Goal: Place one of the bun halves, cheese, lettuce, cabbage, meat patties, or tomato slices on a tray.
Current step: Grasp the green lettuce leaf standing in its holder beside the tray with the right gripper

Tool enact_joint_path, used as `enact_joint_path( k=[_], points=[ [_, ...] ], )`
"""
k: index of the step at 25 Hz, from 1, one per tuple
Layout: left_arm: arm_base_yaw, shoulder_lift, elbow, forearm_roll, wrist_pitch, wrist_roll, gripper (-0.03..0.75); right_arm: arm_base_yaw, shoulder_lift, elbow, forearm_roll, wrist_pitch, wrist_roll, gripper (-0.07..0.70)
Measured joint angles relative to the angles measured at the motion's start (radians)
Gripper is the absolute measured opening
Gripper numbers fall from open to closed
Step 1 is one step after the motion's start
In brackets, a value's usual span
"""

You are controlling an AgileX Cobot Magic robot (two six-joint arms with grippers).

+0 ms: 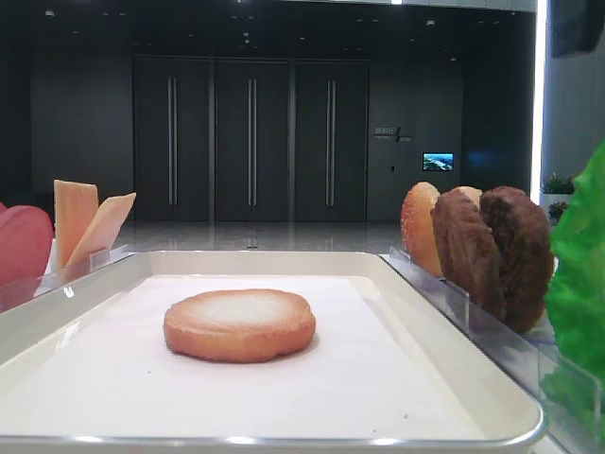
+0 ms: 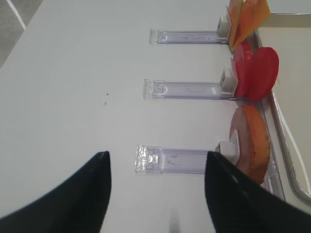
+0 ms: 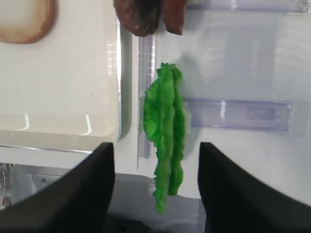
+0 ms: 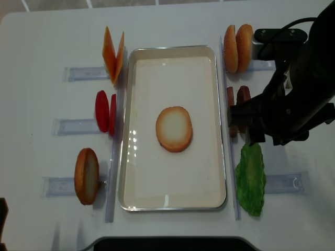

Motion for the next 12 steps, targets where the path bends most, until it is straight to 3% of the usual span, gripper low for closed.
enact_joint_path(
  k=[9, 12],
  points=[
    [0.000, 0.000, 0.000, 0.000, 0.000, 0.003, 0.463, 0.018, 0.038, 0.041, -0.041, 0.001, 0.044, 0.370],
    [0.000, 0.000, 0.000, 0.000, 0.000, 0.003, 0.463, 0.018, 0.040, 0.084, -0.041, -0.030, 0.045, 0.370]
  ],
)
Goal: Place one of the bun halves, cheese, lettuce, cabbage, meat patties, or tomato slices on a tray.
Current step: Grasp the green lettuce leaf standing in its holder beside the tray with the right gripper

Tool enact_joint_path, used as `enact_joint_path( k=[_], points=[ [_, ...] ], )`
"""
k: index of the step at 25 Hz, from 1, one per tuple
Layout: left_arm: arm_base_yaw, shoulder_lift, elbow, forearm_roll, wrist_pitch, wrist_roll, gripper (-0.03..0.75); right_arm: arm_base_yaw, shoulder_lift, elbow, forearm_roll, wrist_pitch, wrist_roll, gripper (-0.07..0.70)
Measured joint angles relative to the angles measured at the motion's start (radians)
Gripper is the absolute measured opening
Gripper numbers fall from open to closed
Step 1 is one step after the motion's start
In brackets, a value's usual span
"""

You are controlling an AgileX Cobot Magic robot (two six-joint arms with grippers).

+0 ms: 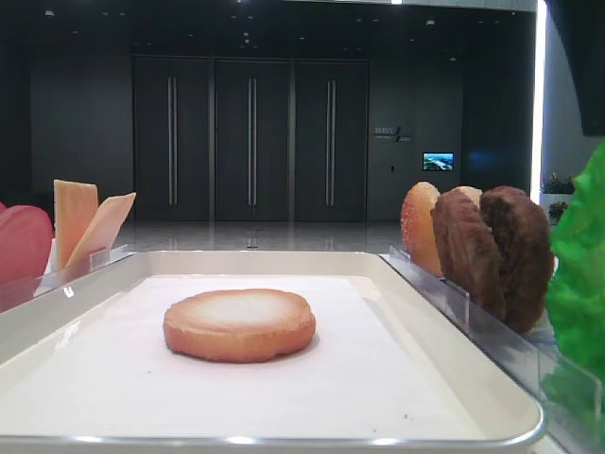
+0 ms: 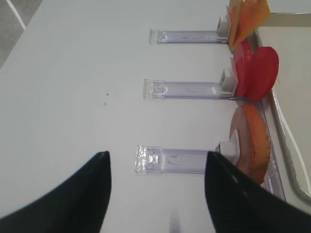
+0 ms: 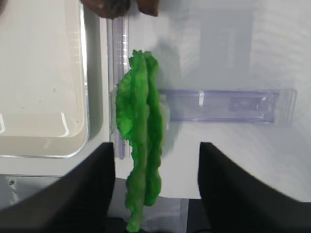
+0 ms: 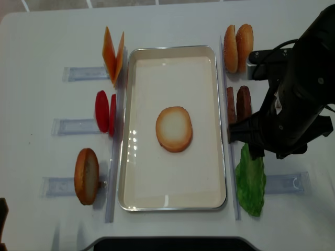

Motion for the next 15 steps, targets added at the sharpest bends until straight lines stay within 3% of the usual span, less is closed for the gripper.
enact_joint_path(
  k=[4, 8, 13, 15],
  points=[
    [0.000, 0.000, 0.000, 0.000, 0.000, 0.000, 0.463, 0.000, 0.009, 0.021, 0.000, -0.029, 0.002, 0.318],
    [0.000, 0.000, 0.000, 0.000, 0.000, 0.000, 0.463, 0.000, 0.011, 0.021, 0.000, -0.042, 0.003, 0.183],
    [0.000, 0.000, 0.000, 0.000, 0.000, 0.000, 0.463, 0.005, 0.011, 0.021, 0.000, -0.067, 0.003, 0.110],
    [0.000, 0.000, 0.000, 0.000, 0.000, 0.000, 0.463, 0.011, 0.011, 0.021, 0.000, -0.070, -0.003, 0.041]
  ],
)
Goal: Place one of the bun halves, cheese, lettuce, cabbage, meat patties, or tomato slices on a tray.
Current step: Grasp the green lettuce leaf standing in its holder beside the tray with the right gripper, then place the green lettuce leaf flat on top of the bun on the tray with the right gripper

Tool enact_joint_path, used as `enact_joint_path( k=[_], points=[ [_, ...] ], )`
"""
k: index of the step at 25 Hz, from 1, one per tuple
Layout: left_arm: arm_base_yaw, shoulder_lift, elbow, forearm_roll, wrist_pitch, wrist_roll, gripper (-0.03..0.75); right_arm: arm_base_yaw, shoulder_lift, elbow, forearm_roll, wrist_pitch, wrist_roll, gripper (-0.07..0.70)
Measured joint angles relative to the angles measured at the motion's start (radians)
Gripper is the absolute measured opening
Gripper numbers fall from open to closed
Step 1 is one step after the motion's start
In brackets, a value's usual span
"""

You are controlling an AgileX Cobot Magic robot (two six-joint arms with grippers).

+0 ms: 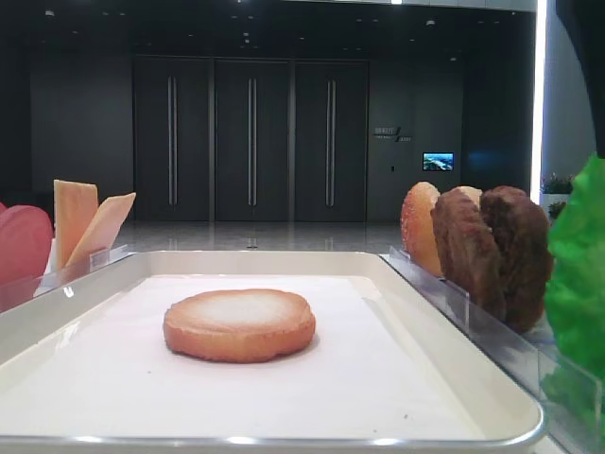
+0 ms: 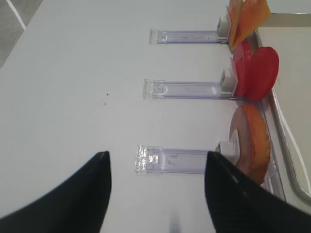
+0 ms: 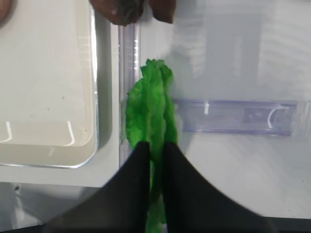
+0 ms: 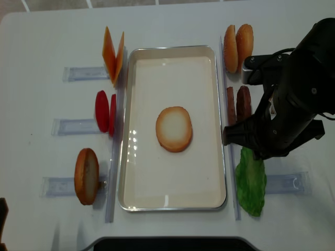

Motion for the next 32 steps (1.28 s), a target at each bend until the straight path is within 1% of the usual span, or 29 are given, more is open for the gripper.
enact_joint_path(
  k=[1, 4, 6, 8, 9, 14, 16, 18, 19, 21, 27, 30, 32],
  points=[
    [0.000, 0.000, 0.000, 0.000, 0.000, 0.000, 0.463, 0.002, 0.000, 0.000, 0.000, -0.001, -0.006, 0.020],
    [0.000, 0.000, 0.000, 0.000, 0.000, 0.000, 0.463, 0.004, 0.000, 0.000, 0.000, 0.005, -0.016, 0.020],
    [0.000, 0.000, 0.000, 0.000, 0.000, 0.000, 0.463, 0.004, 0.001, -0.019, 0.000, 0.037, -0.031, 0.020],
    [0.000, 0.000, 0.000, 0.000, 0.000, 0.000, 0.463, 0.004, 0.001, -0.065, 0.000, 0.088, -0.047, 0.020],
    [0.000, 0.000, 0.000, 0.000, 0.000, 0.000, 0.463, 0.004, 0.001, -0.103, 0.000, 0.100, -0.057, 0.020],
    [0.000, 0.000, 0.000, 0.000, 0.000, 0.000, 0.463, 0.004, 0.002, -0.300, 0.000, 0.102, -0.101, 0.020],
    [0.000, 0.000, 0.000, 0.000, 0.000, 0.000, 0.463, 0.004, 0.009, -0.338, 0.000, 0.102, -0.114, 0.020],
    [0.000, 0.000, 0.000, 0.000, 0.000, 0.000, 0.463, 0.004, 0.026, -0.350, 0.015, 0.097, -0.131, 0.020],
    [0.000, 0.000, 0.000, 0.000, 0.000, 0.000, 0.463, 0.004, 0.040, -0.350, 0.030, 0.086, -0.148, 0.020],
    [0.000, 0.000, 0.000, 0.000, 0.000, 0.000, 0.463, 0.004, 0.077, -0.350, 0.098, 0.042, -0.183, 0.020],
    [0.000, 0.000, 0.000, 0.000, 0.000, 0.000, 0.463, 0.020, 0.208, -0.350, 0.298, -0.141, -0.294, 0.020],
    [0.000, 0.000, 0.000, 0.000, 0.000, 0.000, 0.463, 0.040, 0.266, -0.350, 0.355, -0.208, -0.341, 0.020],
    [0.000, 0.000, 0.000, 0.000, 0.000, 0.000, 0.463, 0.049, 0.302, -0.350, 0.396, -0.242, -0.378, 0.020]
  ],
)
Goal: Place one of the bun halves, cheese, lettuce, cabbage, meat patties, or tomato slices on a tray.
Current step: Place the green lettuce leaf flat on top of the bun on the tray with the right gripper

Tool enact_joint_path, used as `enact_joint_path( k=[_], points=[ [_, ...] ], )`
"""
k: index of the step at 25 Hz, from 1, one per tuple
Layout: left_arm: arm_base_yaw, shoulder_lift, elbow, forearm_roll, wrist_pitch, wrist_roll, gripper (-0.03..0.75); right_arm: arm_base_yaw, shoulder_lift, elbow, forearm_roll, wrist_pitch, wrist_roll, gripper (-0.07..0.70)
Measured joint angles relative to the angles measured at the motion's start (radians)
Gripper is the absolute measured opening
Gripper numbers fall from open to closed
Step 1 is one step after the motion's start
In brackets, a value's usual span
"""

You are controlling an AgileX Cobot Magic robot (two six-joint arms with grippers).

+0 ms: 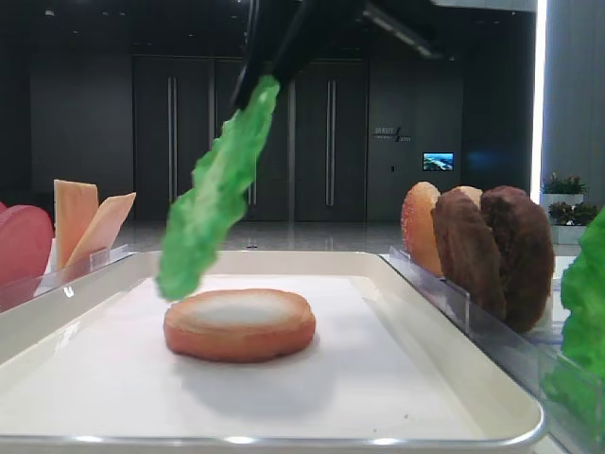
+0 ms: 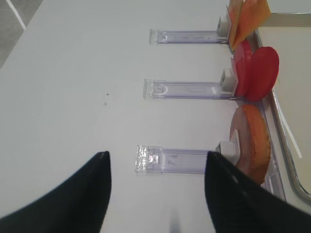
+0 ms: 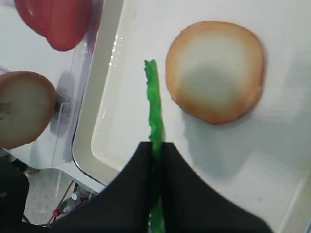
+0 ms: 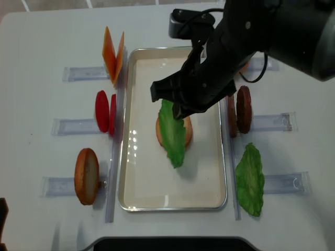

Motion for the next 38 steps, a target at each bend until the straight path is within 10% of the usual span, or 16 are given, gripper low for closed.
enact_joint_path(
  k=[9, 38],
  points=[
    [0.000, 0.000, 0.000, 0.000, 0.000, 0.000, 0.443, 0.006, 0.073, -0.031, 0.152, -0.108, -0.152, 0.020],
    [0.000, 0.000, 0.000, 0.000, 0.000, 0.000, 0.267, -0.008, 0.145, -0.068, 0.034, -0.133, -0.219, 0.020]
  ],
)
